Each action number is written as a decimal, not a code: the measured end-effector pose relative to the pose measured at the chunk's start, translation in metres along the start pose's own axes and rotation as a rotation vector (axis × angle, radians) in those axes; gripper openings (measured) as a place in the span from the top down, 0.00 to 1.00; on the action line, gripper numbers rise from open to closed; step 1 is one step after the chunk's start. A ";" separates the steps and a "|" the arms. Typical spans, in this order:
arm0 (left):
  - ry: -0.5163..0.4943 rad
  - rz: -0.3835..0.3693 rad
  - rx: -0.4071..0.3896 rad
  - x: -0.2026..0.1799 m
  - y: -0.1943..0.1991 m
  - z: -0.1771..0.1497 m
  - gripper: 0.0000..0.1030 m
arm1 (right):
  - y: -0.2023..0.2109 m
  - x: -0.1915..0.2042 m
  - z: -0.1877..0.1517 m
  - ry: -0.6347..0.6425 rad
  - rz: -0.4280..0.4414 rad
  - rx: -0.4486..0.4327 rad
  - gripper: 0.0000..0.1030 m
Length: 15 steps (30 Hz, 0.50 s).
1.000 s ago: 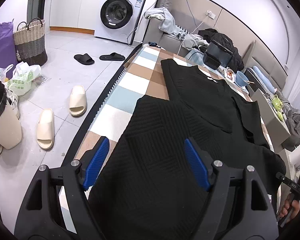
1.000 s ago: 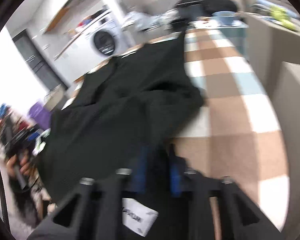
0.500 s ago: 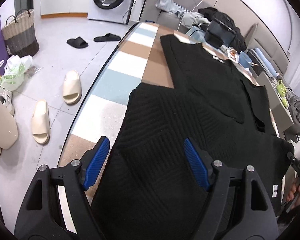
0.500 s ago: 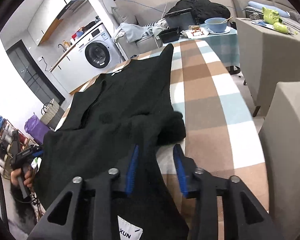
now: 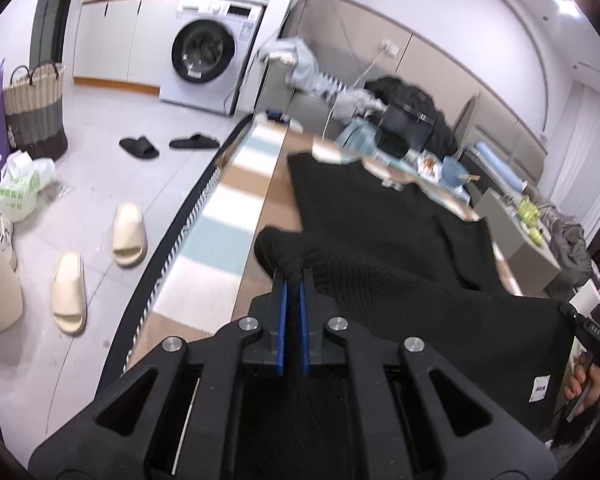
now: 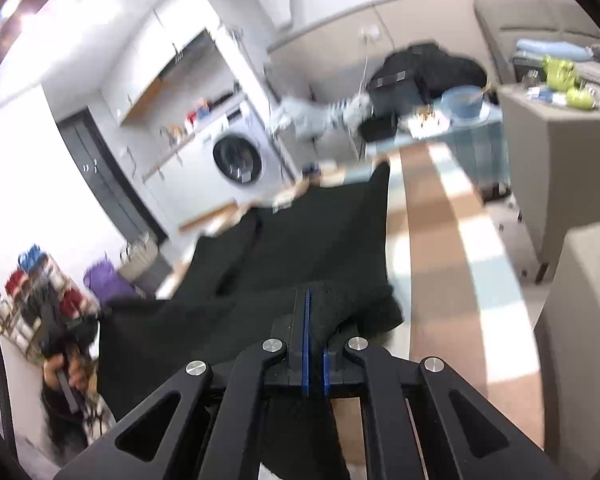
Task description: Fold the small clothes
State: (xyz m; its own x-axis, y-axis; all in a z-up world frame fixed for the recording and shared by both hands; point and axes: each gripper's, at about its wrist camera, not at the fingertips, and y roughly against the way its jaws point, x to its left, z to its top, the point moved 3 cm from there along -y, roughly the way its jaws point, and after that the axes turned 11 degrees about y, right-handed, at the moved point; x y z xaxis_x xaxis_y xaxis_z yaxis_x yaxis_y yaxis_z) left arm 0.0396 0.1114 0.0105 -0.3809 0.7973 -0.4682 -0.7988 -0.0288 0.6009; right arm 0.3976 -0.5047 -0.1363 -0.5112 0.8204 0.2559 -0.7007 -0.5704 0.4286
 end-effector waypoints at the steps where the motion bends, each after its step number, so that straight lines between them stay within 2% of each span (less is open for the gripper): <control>1: 0.003 -0.015 -0.017 -0.003 0.006 0.005 0.97 | 0.002 0.000 0.006 -0.002 -0.017 -0.022 0.96; 3: 0.004 -0.022 -0.037 -0.006 0.012 0.013 0.97 | 0.001 -0.004 0.021 -0.012 -0.040 -0.054 0.96; 6: 0.005 -0.019 -0.041 -0.011 -0.001 0.031 0.97 | -0.015 -0.015 0.037 -0.054 -0.073 -0.058 0.96; 10: 0.001 0.033 -0.004 -0.015 -0.048 0.053 0.97 | -0.060 -0.032 0.045 -0.117 -0.152 0.025 0.96; 12: -0.004 0.068 0.027 -0.015 -0.073 0.057 0.97 | -0.086 -0.041 0.044 -0.129 -0.207 0.090 0.92; 15: -0.010 0.127 0.108 -0.012 -0.113 0.052 0.96 | -0.110 -0.056 0.029 -0.151 -0.282 0.210 0.81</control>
State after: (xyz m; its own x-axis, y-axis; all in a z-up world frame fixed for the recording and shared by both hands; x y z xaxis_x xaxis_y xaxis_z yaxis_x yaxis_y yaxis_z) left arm 0.1585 0.1361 -0.0178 -0.4709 0.7973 -0.3776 -0.6896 -0.0658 0.7212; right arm 0.5176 -0.4865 -0.1723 -0.2233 0.9495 0.2207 -0.6784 -0.3139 0.6643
